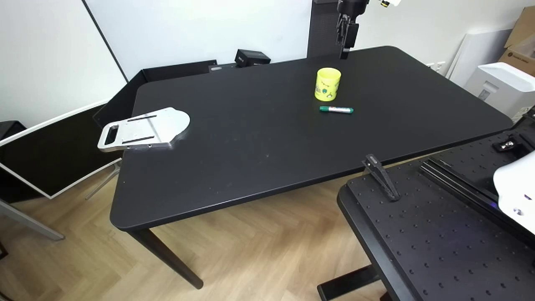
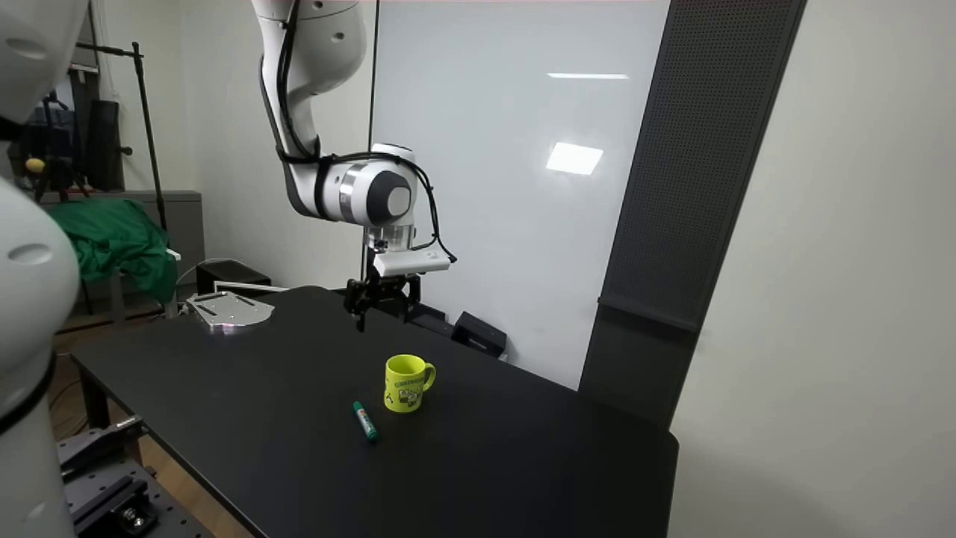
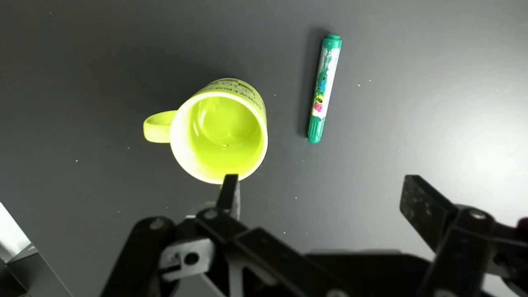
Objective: Put the marker in the mug
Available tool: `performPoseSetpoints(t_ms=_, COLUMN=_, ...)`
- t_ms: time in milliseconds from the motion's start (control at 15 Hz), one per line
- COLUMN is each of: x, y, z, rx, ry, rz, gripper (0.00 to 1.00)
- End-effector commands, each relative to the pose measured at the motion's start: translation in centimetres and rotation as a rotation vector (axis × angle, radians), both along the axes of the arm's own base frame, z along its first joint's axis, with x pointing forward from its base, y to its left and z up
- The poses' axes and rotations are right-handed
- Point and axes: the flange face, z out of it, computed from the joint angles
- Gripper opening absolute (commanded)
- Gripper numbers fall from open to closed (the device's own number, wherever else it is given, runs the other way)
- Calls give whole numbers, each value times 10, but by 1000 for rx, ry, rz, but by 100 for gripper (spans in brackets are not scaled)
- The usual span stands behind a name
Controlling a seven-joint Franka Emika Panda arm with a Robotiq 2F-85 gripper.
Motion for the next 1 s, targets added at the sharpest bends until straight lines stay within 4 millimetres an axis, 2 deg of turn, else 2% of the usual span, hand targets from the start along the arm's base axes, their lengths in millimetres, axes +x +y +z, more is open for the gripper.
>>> performPoseSetpoints(t_ms=0, x=-3, y=-1, z=-13, rx=-11, ry=16, rz=-5, gripper=100)
performPoseSetpoints(t_ms=933, x=-14, y=-7, z=-96, rx=-7, ry=53, rz=-4, gripper=100)
